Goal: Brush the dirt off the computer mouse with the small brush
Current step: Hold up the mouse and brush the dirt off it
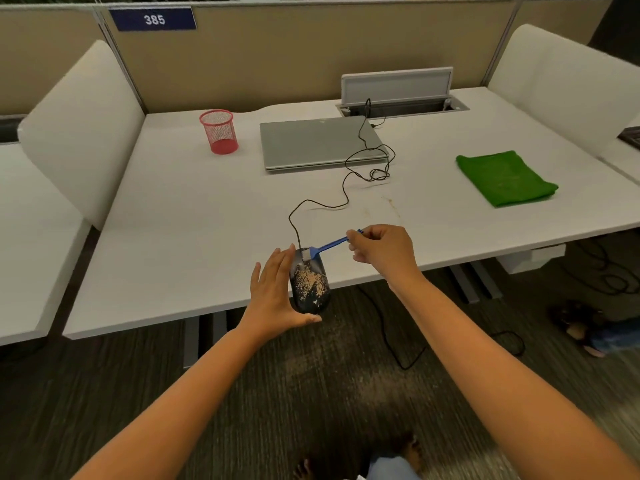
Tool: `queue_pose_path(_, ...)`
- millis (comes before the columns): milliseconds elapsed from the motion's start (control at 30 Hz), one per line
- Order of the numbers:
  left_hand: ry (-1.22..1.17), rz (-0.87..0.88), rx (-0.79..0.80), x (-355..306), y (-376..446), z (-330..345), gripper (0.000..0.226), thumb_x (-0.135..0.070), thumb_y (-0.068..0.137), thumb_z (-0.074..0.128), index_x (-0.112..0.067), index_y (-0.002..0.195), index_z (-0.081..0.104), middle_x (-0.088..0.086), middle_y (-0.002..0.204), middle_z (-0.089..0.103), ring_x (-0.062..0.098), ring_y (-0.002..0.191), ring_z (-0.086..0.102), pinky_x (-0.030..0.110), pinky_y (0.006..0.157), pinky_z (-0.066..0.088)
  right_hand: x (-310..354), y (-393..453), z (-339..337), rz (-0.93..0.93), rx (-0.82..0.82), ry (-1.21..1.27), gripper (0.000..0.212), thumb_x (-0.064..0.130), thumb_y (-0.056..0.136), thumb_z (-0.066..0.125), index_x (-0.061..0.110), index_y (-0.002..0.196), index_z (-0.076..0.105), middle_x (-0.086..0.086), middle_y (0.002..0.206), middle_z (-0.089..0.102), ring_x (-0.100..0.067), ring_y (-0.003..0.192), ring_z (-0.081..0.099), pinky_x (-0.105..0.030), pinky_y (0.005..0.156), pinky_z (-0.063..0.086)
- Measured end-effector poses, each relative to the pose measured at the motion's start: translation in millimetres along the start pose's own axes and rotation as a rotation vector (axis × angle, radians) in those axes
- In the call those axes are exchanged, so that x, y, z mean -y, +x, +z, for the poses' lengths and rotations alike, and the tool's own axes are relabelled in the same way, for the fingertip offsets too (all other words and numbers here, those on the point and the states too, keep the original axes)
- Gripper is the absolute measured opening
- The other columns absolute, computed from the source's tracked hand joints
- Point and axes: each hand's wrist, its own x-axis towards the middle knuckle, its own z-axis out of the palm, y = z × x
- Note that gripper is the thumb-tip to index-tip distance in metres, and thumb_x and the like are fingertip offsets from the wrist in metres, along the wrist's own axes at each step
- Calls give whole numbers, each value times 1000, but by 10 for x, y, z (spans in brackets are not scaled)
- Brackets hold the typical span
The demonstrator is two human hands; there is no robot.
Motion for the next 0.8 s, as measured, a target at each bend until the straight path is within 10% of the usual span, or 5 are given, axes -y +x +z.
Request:
queue_pose_path(333,20,-36,-7,-28,24,-24,127,-67,50,75,-35,140,-9,5,154,12,11,138,-4,47,112,-5,126,-10,40,-184,17,-104,21,25,81,68,15,62,67,-2,61,65,-15,58,61,-35,71,56)
queue_pose_path(567,50,-63,-19,-44,53,-29,128,-65,50,77,-33,141,-8,6,154,12,20,141,0,48,112,-5,115,-50,74,-340,33,-280,23,24,78,69,16,58,61,13,51,52,5,47,49,-5,46,36)
queue_pose_path(800,45,-48,-37,-43,29,-11,126,-66,51,75,-31,142,-4,5,154,13,13,139,-2,46,112,-5,172,-11,31,-340,-4,-230,20,24,82,66,11,67,67,5,56,59,-9,54,53,-22,59,44)
